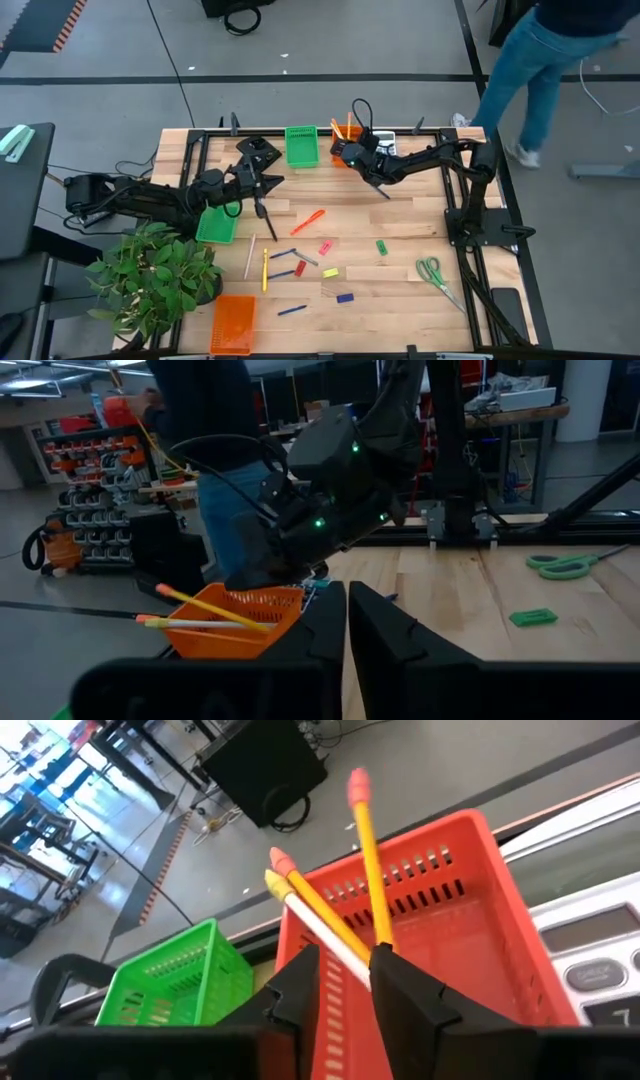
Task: Sort crayons/erasers/pens/pencils in bins
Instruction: Put the orange pen into the top green bin
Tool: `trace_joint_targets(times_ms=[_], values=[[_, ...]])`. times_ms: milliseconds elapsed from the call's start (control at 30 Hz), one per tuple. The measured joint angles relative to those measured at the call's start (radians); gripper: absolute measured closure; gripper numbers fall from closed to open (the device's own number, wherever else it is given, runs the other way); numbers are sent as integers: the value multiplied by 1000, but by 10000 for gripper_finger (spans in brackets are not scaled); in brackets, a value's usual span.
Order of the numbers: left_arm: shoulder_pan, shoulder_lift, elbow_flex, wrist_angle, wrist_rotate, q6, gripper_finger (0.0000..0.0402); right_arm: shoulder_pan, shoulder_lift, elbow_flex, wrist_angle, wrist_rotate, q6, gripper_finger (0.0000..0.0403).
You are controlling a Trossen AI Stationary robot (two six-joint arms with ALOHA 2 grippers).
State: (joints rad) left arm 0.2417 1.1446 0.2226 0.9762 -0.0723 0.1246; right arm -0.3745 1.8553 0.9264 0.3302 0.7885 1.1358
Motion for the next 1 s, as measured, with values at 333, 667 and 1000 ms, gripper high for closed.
trace_joint_targets(times_ms=[333, 667, 1000], values=[[0, 0, 0, -2, 0, 3, 375, 39, 0, 0, 0, -4, -16, 293], [0, 0, 0, -9, 0, 3, 370, 57, -25, -1, -9, -100, -219, 295], [2, 0, 0, -1, -1, 2, 381, 160, -287, -1, -335, -215, -458, 295]])
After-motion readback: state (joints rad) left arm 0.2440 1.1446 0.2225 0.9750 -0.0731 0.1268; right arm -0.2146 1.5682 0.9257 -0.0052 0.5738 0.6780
